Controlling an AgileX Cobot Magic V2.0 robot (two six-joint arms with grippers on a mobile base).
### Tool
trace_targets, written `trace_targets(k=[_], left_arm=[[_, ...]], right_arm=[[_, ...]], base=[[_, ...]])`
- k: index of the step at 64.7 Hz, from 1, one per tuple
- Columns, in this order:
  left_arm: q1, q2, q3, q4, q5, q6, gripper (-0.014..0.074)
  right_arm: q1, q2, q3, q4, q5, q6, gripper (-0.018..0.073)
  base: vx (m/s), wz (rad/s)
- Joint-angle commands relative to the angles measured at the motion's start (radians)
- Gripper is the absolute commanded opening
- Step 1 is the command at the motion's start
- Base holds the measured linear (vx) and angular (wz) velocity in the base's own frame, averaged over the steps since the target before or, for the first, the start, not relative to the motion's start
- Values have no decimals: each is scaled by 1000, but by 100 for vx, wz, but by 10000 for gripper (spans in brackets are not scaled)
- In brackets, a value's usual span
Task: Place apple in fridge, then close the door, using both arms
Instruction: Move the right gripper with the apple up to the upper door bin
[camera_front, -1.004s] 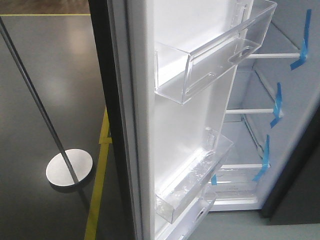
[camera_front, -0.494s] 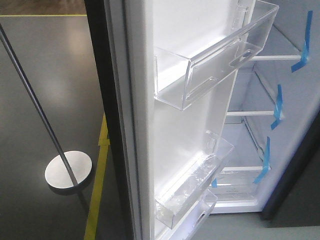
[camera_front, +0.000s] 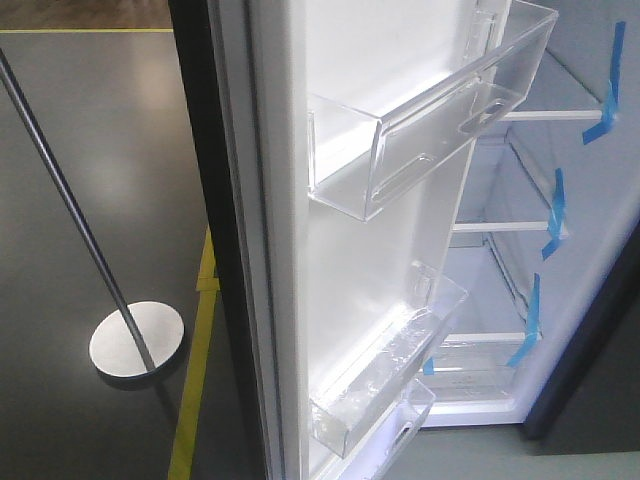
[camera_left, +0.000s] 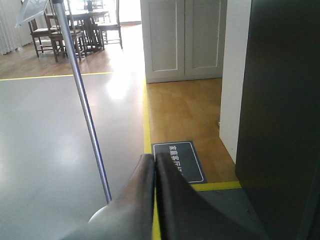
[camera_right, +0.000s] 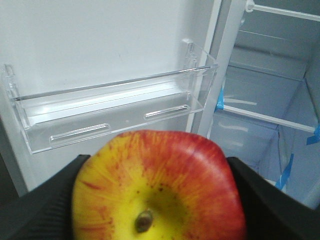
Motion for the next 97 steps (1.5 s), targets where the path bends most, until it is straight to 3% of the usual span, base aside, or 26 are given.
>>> trace_targets(k=[1, 41, 61, 72, 88, 97], left_arm=[[-1, -15, -17, -5, -69, -4, -6], [-1, -15, -17, -5, -69, -4, -6], [-1, -15, -17, -5, -69, -4, -6], [-1, -15, -17, -5, -69, -4, -6], [-1, -15, -17, -5, -69, -4, -6], [-1, -15, -17, -5, -69, -4, -6]], right_arm=[[-3, 1, -23, 15, -84, -3, 98], [-3, 1, -23, 13, -91, -4, 98], [-3, 12, -23, 50, -184, -9, 98], [-3, 102, -78, 145, -310, -87, 98], [-3, 426, -369, 447, -223, -355, 98], [-3, 611, -515, 564, -146, -423, 98]], base=[[0, 0], [0, 0], [0, 0], [0, 0], [0, 0], [0, 0]])
